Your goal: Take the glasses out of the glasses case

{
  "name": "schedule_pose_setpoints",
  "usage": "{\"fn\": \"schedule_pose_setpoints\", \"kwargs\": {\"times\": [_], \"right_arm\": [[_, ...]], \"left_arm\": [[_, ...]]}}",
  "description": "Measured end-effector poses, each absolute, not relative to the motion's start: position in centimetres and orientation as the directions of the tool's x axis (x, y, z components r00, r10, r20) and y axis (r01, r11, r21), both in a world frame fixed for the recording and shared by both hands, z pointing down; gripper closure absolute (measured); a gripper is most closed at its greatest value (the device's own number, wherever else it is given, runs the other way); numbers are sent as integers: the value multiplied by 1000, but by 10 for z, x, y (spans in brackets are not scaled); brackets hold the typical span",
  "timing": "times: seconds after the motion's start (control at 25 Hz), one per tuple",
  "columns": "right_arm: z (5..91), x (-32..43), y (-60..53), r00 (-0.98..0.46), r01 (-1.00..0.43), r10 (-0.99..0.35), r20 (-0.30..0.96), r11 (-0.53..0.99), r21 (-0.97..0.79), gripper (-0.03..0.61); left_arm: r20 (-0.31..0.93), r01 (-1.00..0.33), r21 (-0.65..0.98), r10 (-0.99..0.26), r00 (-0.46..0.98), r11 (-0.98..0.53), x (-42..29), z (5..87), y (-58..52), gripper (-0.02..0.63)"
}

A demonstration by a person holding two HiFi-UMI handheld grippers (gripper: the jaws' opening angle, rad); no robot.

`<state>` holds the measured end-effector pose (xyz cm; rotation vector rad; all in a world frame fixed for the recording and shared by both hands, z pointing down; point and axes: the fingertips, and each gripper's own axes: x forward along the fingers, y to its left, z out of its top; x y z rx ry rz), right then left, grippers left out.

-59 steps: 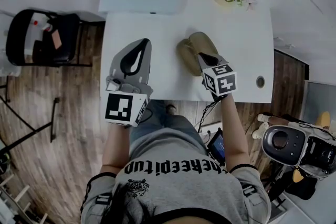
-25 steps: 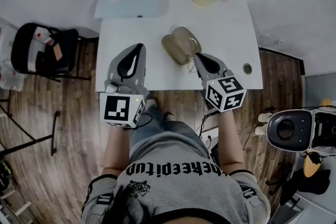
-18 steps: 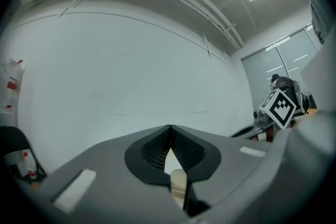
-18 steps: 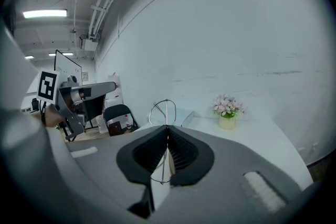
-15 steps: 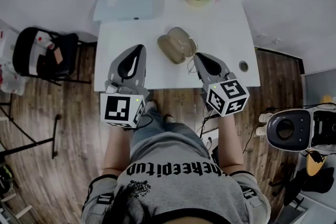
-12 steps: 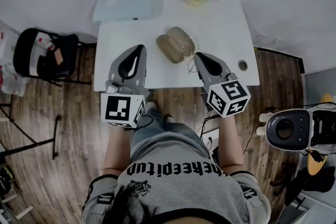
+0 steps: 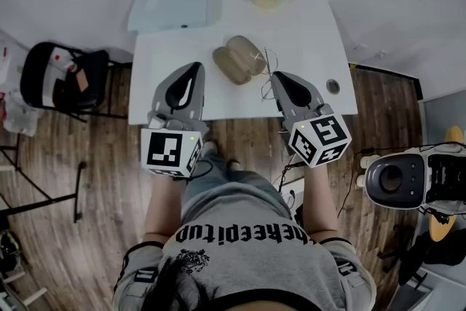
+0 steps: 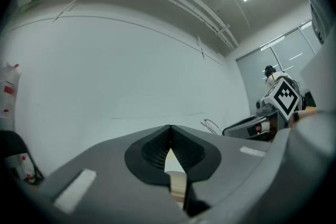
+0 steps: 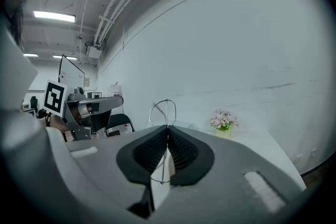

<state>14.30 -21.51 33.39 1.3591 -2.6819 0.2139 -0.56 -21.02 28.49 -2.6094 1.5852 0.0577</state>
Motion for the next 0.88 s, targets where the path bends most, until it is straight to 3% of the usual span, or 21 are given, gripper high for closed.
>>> {"fn": "schedule_pose_setpoints", "kwargs": {"times": [0.88], "right_arm": [[303,166,-187,-569,-822,-821,51,568,-25,572]], "left_arm": [[-94,-888,-73,-883,459,-454,13,281,-188,594]]}}
